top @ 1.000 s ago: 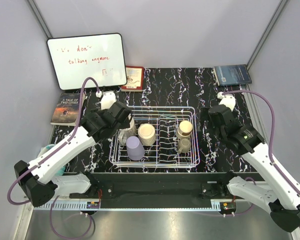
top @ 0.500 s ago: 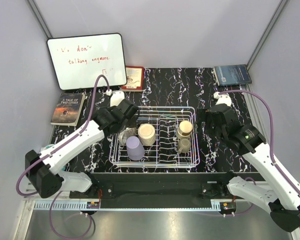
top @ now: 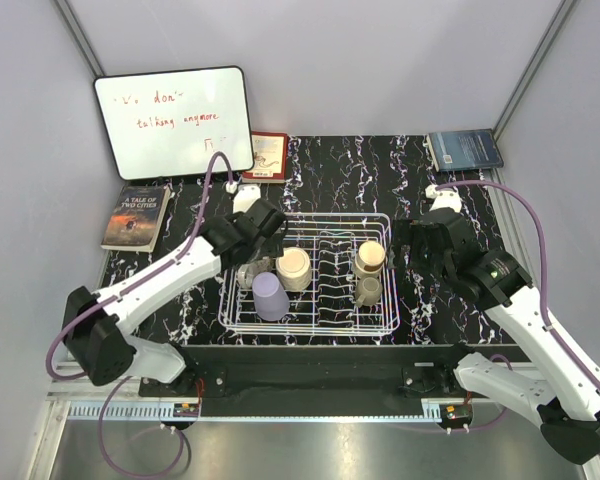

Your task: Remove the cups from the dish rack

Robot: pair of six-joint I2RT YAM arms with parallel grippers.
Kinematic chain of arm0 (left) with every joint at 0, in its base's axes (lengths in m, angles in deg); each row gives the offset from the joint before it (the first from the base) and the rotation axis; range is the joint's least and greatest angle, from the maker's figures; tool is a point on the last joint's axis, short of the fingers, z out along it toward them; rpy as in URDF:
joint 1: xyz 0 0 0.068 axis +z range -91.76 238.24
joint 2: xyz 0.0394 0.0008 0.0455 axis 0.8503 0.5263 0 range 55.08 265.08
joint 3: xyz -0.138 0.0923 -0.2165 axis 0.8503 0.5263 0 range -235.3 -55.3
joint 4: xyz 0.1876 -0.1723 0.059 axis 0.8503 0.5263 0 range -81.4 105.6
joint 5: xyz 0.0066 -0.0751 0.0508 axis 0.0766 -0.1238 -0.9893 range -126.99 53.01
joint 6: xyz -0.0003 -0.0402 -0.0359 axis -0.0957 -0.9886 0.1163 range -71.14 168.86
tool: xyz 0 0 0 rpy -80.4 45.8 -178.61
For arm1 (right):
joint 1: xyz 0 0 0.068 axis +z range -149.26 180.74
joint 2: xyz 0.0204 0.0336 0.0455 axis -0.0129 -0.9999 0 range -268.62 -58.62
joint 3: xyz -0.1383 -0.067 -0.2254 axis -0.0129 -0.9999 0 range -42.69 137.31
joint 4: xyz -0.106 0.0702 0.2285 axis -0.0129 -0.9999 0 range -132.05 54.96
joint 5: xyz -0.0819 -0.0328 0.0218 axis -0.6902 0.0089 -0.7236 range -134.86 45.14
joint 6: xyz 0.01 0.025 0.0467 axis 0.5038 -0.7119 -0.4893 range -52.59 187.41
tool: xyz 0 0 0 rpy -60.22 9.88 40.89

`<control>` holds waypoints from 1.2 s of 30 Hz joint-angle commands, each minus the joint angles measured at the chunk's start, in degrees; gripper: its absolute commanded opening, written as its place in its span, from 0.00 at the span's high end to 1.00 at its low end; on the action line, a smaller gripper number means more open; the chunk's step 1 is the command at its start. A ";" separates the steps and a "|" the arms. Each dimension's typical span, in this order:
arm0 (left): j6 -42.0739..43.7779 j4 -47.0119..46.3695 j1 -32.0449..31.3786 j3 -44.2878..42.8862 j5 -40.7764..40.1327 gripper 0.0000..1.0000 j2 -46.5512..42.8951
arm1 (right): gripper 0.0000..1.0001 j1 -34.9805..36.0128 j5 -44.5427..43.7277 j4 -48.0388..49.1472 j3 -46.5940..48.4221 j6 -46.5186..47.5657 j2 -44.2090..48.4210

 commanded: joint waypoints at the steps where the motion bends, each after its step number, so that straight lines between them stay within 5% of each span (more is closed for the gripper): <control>1: 3.27 -5.82 0.22 3.66 4.54 0.01 -5.87 | 0.00 0.11 0.46 -0.40 0.99 1.55 0.44; 27: 11.45 -21.12 4.96 20.90 11.22 0.16 -11.15 | 0.00 0.11 1.08 1.27 -1.56 2.69 -0.27; 29: 11.97 -21.65 5.05 20.99 11.05 0.20 -11.24 | 0.00 0.11 1.08 1.27 -1.74 2.61 -0.26; 34: 11.80 -22.27 5.14 21.34 12.10 0.52 -10.89 | 0.00 0.11 0.90 1.35 -1.57 2.69 -0.79; 36: 11.63 -22.18 5.14 21.69 12.63 0.54 -10.89 | 0.00 0.11 0.90 1.35 -1.48 2.69 -0.97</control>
